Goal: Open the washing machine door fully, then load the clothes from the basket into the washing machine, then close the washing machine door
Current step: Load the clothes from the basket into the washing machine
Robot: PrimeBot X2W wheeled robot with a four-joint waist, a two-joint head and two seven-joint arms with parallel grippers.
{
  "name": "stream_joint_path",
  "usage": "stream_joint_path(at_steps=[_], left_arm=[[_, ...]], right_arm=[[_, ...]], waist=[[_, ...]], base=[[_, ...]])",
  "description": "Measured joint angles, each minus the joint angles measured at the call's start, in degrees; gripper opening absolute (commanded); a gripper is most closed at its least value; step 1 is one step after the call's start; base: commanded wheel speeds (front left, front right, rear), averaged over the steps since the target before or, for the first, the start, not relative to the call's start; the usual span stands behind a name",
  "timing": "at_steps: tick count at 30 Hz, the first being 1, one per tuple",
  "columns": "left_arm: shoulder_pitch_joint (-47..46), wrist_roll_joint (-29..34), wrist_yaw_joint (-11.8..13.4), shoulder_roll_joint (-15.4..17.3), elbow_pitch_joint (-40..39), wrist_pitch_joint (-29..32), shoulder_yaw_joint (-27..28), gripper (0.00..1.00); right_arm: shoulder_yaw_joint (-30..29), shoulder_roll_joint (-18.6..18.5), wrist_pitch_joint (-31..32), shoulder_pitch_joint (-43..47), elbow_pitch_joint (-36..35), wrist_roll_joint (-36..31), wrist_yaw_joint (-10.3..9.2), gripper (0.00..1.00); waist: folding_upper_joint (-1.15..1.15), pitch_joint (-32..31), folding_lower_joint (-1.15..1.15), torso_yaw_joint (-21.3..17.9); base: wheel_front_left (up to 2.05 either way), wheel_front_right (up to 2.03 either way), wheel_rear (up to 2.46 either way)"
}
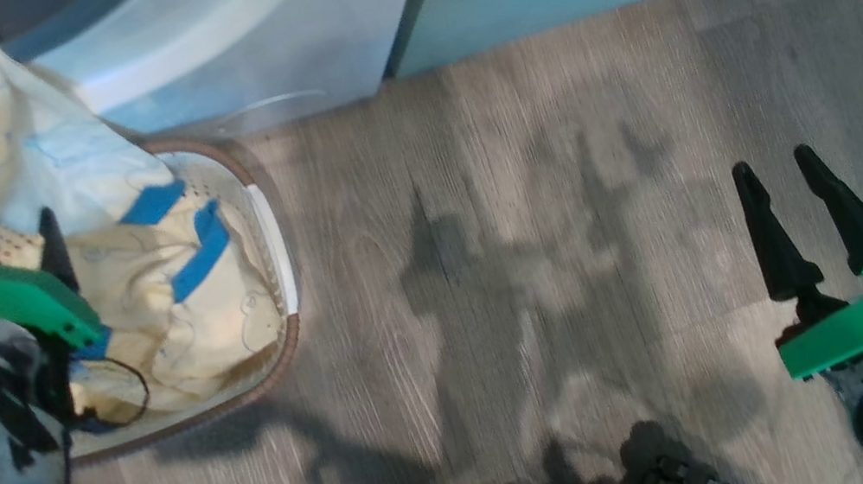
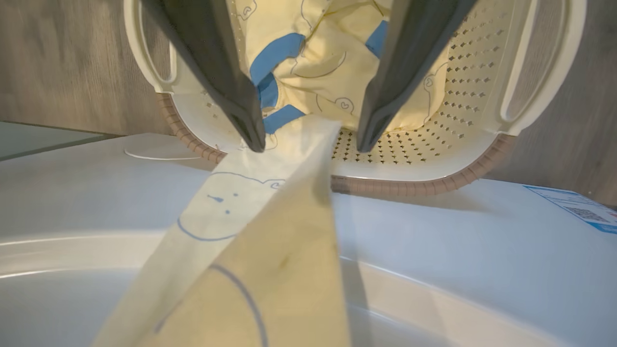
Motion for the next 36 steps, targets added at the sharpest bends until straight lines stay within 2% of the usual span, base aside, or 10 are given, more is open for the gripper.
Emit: stream_joint_path(at_steps=[14,16,17,18,19,20,36], left_arm=[[-9.3,0.0,0.0,2.9,2.9,-0.5,-4.3,1.00],[-9.7,0.0,0.0,3.3,2.8,-0.7,-4.6,0.53],[-9.8,0.0,0.0,3.3,2.6,-0.7,-4.7,0.41],[-9.8,0.0,0.0,3.2,2.2,-0.7,-4.9,0.19],[-9.8,0.0,0.0,3.3,1.5,-0.7,-5.3,0.03],[-9.8,0.0,0.0,3.3,0.6,-0.7,-5.6,0.00],[-1.0,1.4,0.0,1.9,-12.7,-0.8,-7.4,0.00]], right_arm=[[0.8,0.8,0.0,-4.5,-0.1,0.0,0.00,1.00],[0.8,0.8,0.0,-4.6,0.0,0.0,0.00,1.00],[0.8,0.8,0.0,-4.7,0.0,0.0,0.00,1.00],[0.8,0.8,0.0,-4.8,0.0,0.0,0.00,1.00],[0.8,0.8,0.0,-4.8,0.0,0.0,0.00,1.00],[0.8,0.8,0.0,-4.9,0.1,0.0,0.00,1.00],[-0.2,0.9,0.0,-2.5,0.9,0.0,0.00,1.00]], waist=[[0.00,6.9,0.00,-0.7],[0.00,7.0,0.00,-0.6],[0.00,6.9,0.00,-0.5],[0.00,6.7,-0.01,-0.4],[0.00,6.5,-0.02,-0.4],[0.00,6.2,-0.01,-0.3],[0.00,-1.4,-0.02,1.3]], base=[[0.00,0.00,0.00],[0.00,0.00,0.00],[0.00,0.00,0.00],[0.00,0.00,0.00],[0.00,0.00,0.00],[0.00,0.00,0.00],[0.00,0.00,0.00]])
